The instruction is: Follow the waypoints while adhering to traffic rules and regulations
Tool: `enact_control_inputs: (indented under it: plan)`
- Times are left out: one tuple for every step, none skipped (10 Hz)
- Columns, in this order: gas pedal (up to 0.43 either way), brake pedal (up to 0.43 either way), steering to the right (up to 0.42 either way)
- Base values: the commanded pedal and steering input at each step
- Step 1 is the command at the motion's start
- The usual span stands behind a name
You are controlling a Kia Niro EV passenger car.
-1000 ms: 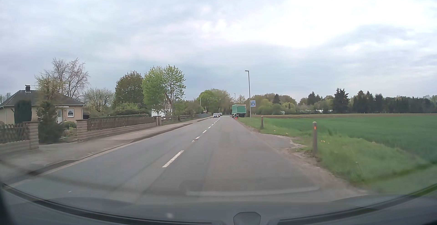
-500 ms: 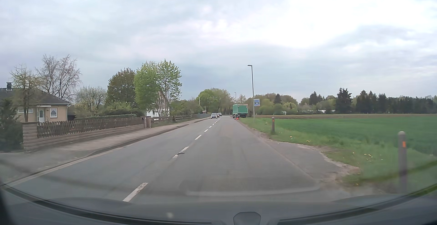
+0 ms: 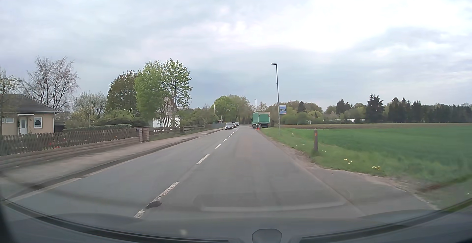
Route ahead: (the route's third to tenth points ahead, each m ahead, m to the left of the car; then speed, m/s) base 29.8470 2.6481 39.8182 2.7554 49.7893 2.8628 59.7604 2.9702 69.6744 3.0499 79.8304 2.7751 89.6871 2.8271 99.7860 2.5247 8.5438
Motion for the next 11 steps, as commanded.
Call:
enact_control_inputs:
  plan:
    - [0.000, 0.006, -0.005]
    - [0.000, 0.000, -0.005]
    - [0.000, 0.000, -0.005]
    - [0.000, 0.000, -0.005]
    - [0.000, 0.000, -0.004]
    - [0.000, 0.000, -0.004]
    - [0.008, 0.000, -0.004]
    - [0.028, 0.000, -0.004]
    - [0.039, 0.000, -0.004]
    - [0.039, 0.000, -0.004]
    - [0.047, 0.000, -0.004]
